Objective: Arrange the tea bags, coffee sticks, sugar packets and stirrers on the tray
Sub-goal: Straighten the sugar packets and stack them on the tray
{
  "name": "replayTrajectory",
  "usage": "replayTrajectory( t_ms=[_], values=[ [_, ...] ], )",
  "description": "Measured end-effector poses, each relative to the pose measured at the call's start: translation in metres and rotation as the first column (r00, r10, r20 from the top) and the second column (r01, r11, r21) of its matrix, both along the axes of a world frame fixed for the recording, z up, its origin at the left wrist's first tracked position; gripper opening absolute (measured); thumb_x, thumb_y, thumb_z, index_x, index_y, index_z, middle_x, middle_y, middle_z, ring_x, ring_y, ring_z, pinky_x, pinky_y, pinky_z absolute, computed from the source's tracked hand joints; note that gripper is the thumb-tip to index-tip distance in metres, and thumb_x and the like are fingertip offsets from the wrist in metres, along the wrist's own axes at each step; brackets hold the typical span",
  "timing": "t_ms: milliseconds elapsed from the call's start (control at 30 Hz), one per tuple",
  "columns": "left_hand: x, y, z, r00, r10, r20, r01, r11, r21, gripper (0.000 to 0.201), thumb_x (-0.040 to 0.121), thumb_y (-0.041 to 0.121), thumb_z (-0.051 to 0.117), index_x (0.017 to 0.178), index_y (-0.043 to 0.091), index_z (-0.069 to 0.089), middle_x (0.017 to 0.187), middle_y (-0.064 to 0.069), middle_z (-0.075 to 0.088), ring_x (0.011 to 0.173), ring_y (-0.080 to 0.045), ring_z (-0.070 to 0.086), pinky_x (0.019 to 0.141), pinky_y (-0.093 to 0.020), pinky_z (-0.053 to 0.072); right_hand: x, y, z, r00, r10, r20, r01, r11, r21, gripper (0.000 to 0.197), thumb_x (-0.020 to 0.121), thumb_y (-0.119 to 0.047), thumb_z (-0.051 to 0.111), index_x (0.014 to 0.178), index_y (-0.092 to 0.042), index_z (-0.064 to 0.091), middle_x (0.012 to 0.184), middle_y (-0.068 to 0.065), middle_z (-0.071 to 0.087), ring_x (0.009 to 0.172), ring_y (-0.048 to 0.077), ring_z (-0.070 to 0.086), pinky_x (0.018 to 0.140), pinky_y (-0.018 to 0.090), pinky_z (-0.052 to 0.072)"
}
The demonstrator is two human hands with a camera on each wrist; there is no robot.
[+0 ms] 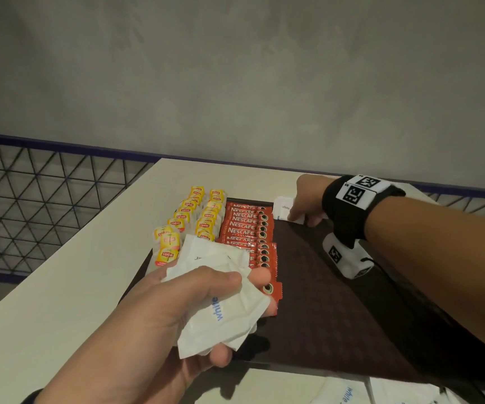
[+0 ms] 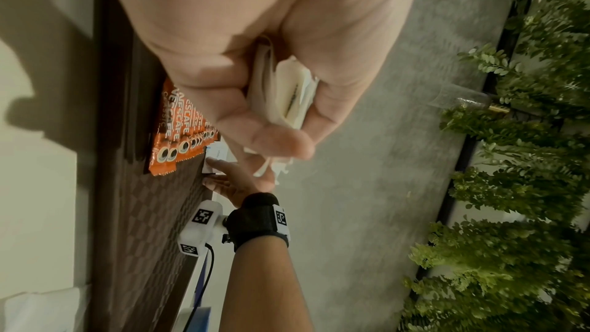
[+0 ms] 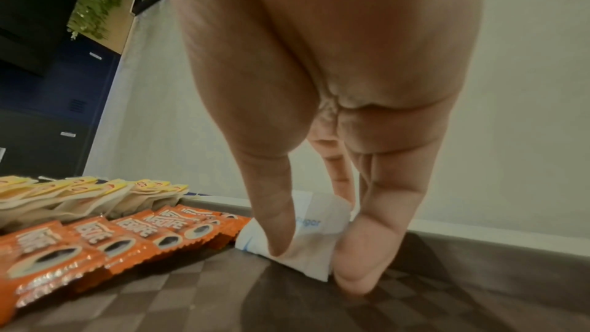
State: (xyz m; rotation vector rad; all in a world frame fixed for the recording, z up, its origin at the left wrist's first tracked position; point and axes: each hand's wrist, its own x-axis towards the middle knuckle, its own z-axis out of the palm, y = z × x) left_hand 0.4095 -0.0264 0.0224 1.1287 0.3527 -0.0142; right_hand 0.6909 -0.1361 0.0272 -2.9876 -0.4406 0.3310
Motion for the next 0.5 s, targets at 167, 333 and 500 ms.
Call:
replayTrajectory(
  t_ms=[167,333,500],
  values=[
    [0.0001,0.0006,0.0016,0.992,-0.124,0.036,0.124,0.992,-0.018,0.071,0.049,-0.034,0.064,0.116,-0.008,0.063,0.074,-0.027,0.074,0.035,-0.033,0.062,0.022,-0.026,0.038,0.0000,0.0015,-0.0026,0.999,-0.043,-0.029,0.045,0.996,0.081,0.019,0.090,-0.018,0.077,0.091,-0.004,0.065,0.077,0.011,0.076,0.063,0.019,0.073,0.066,0.030,0.062],
    [0.0011,-0.0028,0.0020,0.998,-0.049,0.035,0.050,0.998,-0.024,0.062,0.055,-0.013,0.064,0.116,-0.008,0.063,0.083,-0.030,0.073,0.028,-0.031,0.057,0.022,-0.025,0.036,0.0059,0.0013,-0.0076,0.996,-0.077,-0.046,0.083,0.986,0.145,0.024,0.087,-0.013,0.079,0.102,0.000,0.068,0.088,0.015,0.079,0.082,0.025,0.078,0.087,0.042,0.062],
    [0.0004,-0.0032,-0.0004,1.000,0.002,0.024,-0.002,1.000,-0.007,0.059,0.059,-0.022,0.071,0.116,-0.010,0.064,0.080,-0.030,0.073,0.039,-0.036,0.063,0.023,-0.026,0.038,0.0041,0.0004,-0.0065,0.997,-0.080,0.003,0.079,0.992,0.103,0.020,0.088,-0.011,0.077,0.102,-0.001,0.067,0.089,0.013,0.079,0.082,0.023,0.078,0.087,0.040,0.062]
  ],
)
